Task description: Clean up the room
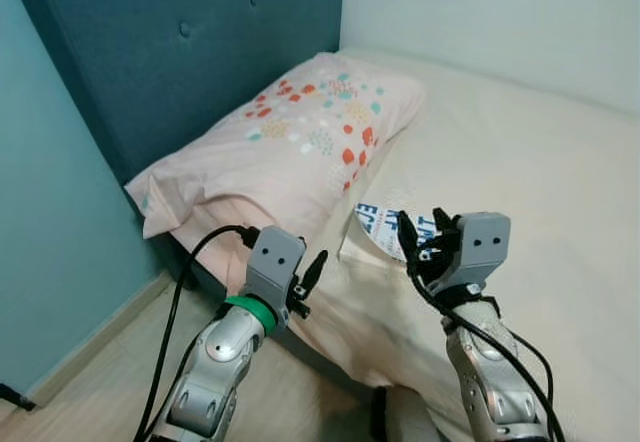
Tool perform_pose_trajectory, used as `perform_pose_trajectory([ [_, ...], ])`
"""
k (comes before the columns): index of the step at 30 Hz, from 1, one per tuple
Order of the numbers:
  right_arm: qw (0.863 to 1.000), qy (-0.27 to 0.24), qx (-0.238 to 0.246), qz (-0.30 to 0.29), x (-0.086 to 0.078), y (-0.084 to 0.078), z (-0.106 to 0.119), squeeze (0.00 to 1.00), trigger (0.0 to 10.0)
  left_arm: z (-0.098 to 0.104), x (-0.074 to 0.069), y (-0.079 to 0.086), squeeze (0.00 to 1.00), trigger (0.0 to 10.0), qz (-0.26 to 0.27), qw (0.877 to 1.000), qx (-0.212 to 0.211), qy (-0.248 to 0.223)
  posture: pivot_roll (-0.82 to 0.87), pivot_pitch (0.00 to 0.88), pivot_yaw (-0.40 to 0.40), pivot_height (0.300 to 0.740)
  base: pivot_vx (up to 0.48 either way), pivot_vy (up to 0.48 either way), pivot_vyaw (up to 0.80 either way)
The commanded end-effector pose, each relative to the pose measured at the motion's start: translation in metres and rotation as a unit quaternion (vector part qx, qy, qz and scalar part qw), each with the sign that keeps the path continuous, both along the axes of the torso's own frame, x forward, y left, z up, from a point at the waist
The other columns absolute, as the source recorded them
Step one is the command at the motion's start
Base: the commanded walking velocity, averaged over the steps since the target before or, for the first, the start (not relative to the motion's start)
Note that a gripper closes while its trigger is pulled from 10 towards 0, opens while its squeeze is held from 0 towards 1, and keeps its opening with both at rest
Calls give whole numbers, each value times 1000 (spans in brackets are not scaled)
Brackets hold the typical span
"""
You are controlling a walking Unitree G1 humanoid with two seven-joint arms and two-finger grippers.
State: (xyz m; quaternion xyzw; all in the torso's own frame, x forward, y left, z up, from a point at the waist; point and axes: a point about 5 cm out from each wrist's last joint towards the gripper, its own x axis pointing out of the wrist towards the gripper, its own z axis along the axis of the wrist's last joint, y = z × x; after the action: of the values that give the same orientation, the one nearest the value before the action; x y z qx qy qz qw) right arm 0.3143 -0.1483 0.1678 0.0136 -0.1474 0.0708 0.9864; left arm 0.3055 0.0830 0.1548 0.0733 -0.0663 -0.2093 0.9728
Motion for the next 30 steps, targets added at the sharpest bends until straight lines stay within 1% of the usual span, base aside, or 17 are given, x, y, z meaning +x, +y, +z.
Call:
perform_pose_trajectory([
  [1,1000,8,1,1,-2,1,-2,0,10000,-4,2,1,0,10000,10,1000,3,5,-144,62,39,631,0,0,0],
  [3,1000,10,1,1,-2,1,-3,0,10000,-5,3,1,0,10000,16,1000,7,6,-143,61,39,646,0,0,0],
  [11,1000,14,-1,0,-1,0,-3,0,10000,-2,6,-2,0,10000,14,1000,4,1,-144,61,40,676,0,0,0],
  [16,1000,17,-1,1,-1,0,-4,0,10000,-1,9,-4,0,10000,14,1000,3,-3,-144,59,42,711,0,0,0],
  [17,1000,17,-1,1,-1,0,-4,0,10000,-1,9,-4,0,10000,14,1000,3,-3,-144,59,42,711,0,0,0],
  [22,1000,18,0,1,-1,1,-4,0,10000,-1,10,-3,0,10000,17,1000,6,-5,-142,58,42,740,0,0,0],
  [30,1000,18,3,-3,0,1,-4,0,10000,-2,10,-2,0,10000,20,1000,7,-4,-140,58,43,740,0,0,0],
])
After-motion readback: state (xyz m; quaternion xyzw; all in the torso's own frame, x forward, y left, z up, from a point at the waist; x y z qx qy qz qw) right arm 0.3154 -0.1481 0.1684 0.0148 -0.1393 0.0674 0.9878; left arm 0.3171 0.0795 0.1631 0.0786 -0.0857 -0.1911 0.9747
